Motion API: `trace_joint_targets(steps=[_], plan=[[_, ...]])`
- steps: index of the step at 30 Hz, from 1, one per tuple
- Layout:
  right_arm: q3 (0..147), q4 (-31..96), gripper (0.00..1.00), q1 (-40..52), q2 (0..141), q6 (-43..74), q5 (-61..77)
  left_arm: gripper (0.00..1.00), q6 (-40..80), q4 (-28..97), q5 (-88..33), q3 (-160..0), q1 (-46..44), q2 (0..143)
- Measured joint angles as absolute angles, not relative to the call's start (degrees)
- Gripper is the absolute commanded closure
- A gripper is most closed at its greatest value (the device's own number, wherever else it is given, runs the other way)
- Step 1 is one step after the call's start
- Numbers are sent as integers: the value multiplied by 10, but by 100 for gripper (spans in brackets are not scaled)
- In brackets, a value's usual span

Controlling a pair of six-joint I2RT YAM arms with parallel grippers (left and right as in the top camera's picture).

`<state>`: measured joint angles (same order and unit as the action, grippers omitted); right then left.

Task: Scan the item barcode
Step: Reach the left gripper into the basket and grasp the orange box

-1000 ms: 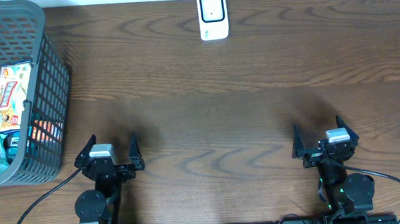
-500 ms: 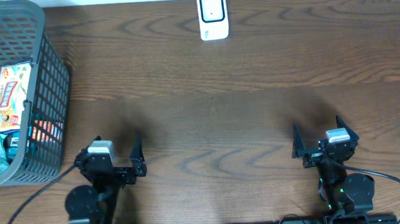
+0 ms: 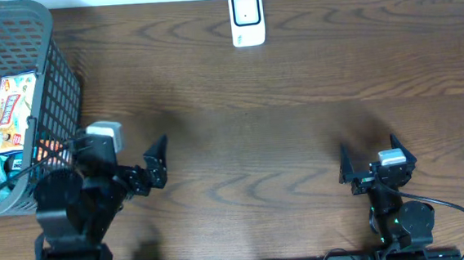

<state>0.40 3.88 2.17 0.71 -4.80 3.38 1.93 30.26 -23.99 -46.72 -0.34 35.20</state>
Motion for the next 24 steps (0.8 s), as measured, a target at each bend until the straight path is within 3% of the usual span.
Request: trace_joint_targets(steps=[6,15,24], plan=[[4,39,1,22,7,-48,34,2,61,311,-239,-556,1,458],[4,39,1,22,7,-48,32,2,127,436,-112,-918,30,684],[4,39,1,22,7,-48,32,2,242,566,41,-1138,173,844]])
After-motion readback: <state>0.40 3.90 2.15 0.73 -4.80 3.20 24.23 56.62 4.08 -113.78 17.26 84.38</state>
